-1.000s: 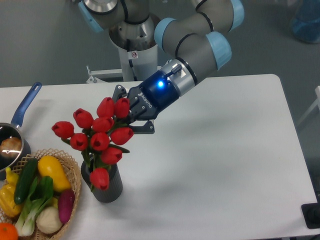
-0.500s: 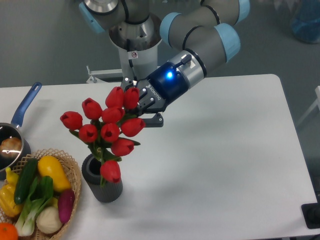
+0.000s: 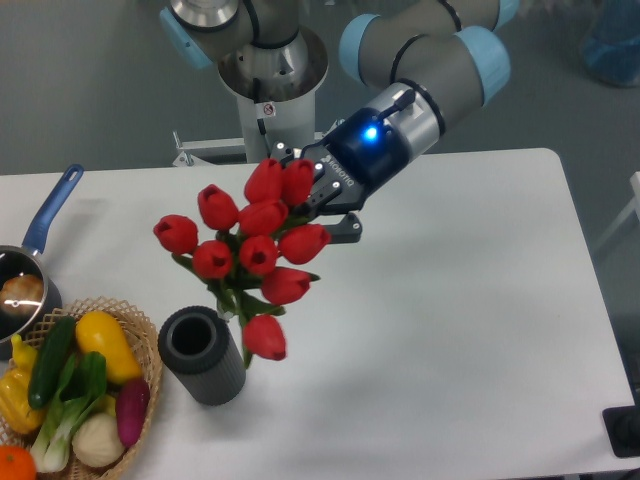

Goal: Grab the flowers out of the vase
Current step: 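Carry the held tulips away from the vase over the table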

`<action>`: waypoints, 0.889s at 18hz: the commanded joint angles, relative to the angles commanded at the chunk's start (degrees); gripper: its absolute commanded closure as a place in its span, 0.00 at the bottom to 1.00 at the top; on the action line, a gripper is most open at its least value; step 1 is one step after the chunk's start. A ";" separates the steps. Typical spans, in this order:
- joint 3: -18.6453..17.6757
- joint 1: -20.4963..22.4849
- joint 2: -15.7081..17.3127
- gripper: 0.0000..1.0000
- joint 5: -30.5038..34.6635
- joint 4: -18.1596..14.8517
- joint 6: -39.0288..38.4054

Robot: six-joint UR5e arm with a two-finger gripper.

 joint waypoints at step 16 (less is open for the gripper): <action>0.17 9.85 -3.78 1.00 25.44 0.18 15.27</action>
